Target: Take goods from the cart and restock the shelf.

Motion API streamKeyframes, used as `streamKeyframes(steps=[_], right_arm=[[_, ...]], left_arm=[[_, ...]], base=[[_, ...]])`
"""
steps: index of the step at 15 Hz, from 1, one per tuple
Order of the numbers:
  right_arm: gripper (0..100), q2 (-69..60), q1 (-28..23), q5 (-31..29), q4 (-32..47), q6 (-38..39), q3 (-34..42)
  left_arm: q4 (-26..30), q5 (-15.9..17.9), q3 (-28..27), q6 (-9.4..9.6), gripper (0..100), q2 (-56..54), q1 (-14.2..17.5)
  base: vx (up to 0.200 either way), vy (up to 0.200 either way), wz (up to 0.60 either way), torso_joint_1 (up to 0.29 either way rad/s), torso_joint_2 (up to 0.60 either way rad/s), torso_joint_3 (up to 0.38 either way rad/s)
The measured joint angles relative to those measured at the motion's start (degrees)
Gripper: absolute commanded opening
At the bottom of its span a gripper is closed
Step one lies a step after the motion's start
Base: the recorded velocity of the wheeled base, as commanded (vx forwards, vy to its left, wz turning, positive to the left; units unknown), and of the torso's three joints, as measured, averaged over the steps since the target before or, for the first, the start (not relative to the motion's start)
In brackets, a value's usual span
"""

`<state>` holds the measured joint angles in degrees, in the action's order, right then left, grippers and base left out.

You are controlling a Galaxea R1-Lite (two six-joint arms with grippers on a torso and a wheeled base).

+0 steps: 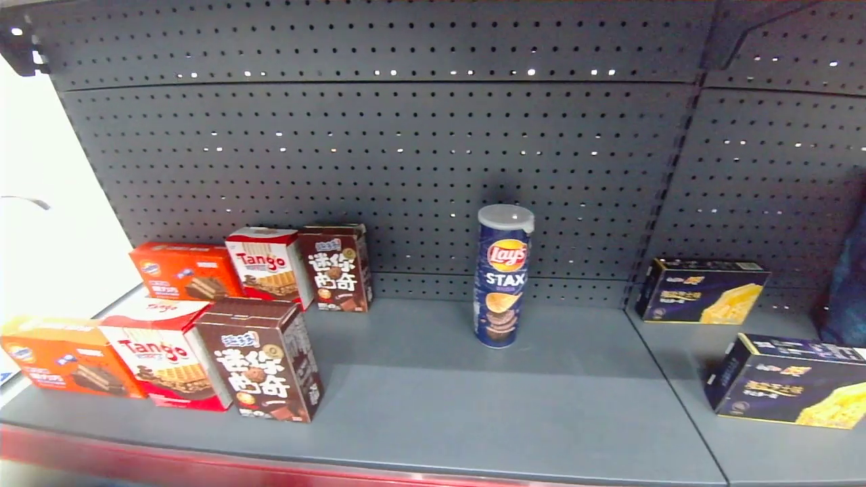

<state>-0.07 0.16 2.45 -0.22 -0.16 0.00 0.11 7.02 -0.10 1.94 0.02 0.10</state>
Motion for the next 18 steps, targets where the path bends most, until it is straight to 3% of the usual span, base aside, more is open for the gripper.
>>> streamKeyframes(steps=[16, 18], right_arm=[[100, 0.00, 0.00, 0.00, -0.02, 0.00, 0.00], [100, 0.00, 0.00, 0.00, -0.02, 0.02, 0.00]], left_arm=[[-0.04, 0.09, 0.00, 0.33, 100, 0.00, -0.02], [-0.04, 0.09, 0.00, 0.46, 100, 0.00, -0.02]], base=[[0.000, 0.000, 0.60, 0.003, 0.00, 0.001], [0.000, 0.000, 0.00, 0.000, 0.00, 0.000]])
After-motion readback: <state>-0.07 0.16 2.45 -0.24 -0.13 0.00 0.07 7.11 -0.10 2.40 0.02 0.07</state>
